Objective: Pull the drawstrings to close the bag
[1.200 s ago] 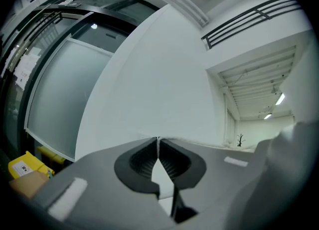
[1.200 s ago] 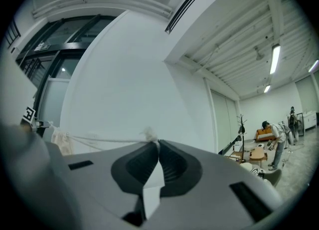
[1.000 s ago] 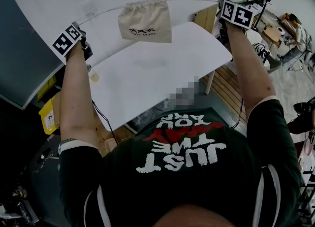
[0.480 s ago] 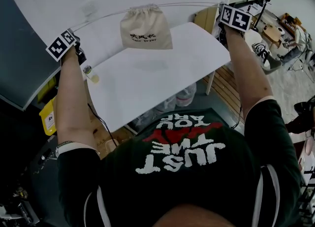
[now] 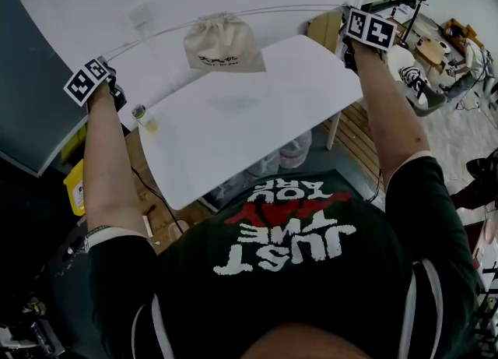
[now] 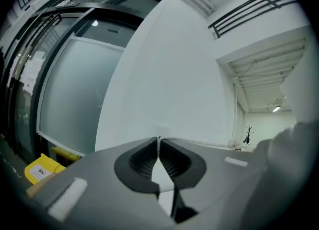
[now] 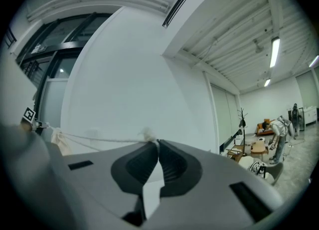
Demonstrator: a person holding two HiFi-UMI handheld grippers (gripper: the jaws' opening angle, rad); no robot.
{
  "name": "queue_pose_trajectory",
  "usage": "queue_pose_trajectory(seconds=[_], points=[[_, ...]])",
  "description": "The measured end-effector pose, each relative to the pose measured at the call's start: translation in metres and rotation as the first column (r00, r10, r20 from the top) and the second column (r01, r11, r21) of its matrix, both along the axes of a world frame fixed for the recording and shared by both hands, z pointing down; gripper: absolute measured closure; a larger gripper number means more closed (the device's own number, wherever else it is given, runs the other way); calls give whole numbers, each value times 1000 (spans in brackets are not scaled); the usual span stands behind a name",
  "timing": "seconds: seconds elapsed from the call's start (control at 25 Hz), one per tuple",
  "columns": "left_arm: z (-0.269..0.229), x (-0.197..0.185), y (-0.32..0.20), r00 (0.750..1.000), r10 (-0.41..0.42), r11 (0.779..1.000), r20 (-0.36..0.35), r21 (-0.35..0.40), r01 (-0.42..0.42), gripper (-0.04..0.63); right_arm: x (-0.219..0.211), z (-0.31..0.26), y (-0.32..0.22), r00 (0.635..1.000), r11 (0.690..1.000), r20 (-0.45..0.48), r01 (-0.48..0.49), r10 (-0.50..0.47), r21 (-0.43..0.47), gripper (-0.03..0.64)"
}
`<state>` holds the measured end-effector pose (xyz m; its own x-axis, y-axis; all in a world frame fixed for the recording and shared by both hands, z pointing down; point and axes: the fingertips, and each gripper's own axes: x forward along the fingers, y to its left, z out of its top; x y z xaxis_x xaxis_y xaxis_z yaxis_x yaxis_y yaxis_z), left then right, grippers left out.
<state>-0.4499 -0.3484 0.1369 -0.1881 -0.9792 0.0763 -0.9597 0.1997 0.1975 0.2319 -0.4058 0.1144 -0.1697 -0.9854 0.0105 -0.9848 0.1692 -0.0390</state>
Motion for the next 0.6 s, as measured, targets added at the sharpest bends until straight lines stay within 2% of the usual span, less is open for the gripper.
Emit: queue_pose_trajectory(seconds=[0.08, 0.2, 0.32, 0.6], points=[[1, 3, 3, 1000, 10, 1000, -1, 17, -10, 580, 1, 2, 2, 1000, 1000, 5, 3, -3, 2, 607], [-8, 18, 9, 998, 51, 996, 37, 66, -53, 581, 11, 2, 6, 1000, 1000, 20, -10, 10, 0, 607], [-12, 27, 10, 997, 57, 994, 52, 87, -62, 580, 14, 1, 10, 1000, 1000, -5, -13, 13, 9, 607], [-3, 29, 10, 1000, 27, 995, 0, 96, -27, 580, 13, 7, 17, 1000, 1000, -6, 2, -2, 25, 607]])
